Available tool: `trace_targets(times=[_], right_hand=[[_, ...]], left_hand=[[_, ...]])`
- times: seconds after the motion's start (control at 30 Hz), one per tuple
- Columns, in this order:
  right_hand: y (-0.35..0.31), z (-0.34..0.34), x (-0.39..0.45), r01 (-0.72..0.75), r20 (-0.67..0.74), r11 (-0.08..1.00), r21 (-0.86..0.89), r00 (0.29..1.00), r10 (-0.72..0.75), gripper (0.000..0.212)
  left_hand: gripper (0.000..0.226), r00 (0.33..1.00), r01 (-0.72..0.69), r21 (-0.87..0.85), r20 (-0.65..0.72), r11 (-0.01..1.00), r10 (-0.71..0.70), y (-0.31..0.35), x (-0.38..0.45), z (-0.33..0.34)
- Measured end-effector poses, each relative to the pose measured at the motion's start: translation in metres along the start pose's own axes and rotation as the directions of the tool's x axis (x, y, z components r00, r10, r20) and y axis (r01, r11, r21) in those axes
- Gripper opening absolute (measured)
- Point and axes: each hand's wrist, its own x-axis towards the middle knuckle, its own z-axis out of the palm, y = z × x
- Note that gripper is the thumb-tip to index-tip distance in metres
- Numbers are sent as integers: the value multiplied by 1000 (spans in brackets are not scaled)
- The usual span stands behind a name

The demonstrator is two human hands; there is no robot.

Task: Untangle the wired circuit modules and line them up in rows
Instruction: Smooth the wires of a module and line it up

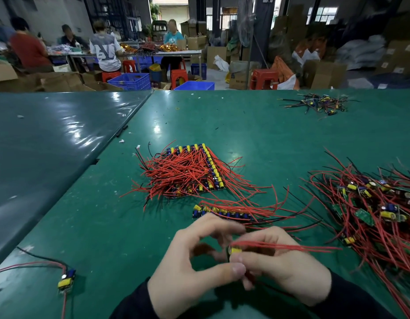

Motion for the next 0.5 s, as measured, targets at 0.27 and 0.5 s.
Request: trace_targets(times=[0.27, 0.5], right_hand=[[-5, 22, 4, -202, 124, 956, -215, 965, 232, 9], [-10, 23, 7, -224, 203, 972, -69, 951, 234, 11]], left_hand=[[11, 942, 136, -106, 321, 985, -95, 4, 4, -16], [14, 927, 238, -386, 363, 891, -90, 1, 4, -16]])
